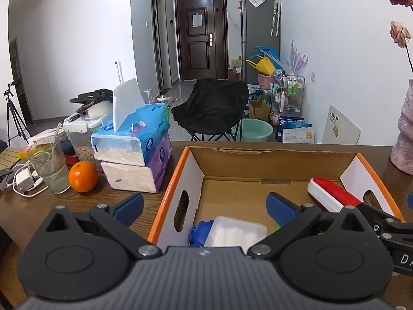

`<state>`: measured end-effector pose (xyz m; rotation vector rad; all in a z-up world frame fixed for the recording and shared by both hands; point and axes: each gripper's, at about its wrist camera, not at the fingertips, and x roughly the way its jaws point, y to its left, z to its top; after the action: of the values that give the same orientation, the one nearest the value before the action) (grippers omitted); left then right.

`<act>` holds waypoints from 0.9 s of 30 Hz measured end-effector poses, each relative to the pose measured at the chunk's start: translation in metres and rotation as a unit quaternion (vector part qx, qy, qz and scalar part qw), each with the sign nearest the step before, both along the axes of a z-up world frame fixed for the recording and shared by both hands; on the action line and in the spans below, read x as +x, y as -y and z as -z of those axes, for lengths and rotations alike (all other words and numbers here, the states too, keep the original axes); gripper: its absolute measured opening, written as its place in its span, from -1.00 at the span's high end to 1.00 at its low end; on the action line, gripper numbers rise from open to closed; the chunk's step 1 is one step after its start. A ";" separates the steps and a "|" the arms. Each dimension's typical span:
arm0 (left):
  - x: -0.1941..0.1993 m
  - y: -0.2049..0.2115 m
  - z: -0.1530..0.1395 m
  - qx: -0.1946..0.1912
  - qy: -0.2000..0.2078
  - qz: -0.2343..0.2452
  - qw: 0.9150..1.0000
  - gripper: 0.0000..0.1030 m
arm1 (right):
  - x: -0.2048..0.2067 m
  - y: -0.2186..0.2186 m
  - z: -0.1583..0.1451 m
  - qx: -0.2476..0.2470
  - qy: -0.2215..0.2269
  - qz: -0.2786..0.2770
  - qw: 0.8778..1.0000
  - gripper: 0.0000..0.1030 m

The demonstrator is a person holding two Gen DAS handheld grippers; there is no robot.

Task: Organize rigid objects
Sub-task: 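Open the left gripper to drop the container while the right gripper releases the spray bottle, then withdraw both open tools from the box toward the white caps and tape roll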

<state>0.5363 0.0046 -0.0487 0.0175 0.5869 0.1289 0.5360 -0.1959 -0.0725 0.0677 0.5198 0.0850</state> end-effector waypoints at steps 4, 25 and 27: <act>-0.004 0.001 -0.003 0.001 0.000 0.001 1.000 -1.00 | -0.003 0.001 -0.002 0.002 -0.006 0.000 1.000 -1.00; -0.075 -0.003 -0.031 -0.005 0.024 0.006 1.000 -1.00 | -0.077 0.010 -0.030 0.002 0.012 -0.004 1.000 -1.00; -0.086 -0.004 -0.034 -0.006 0.029 0.006 1.000 -1.00 | -0.088 0.012 -0.033 -0.002 0.014 -0.004 1.000 -1.00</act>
<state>0.4500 0.0086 -0.0151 0.0055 0.5297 0.1145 0.4478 -0.2077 -0.0399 0.0615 0.4931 0.0920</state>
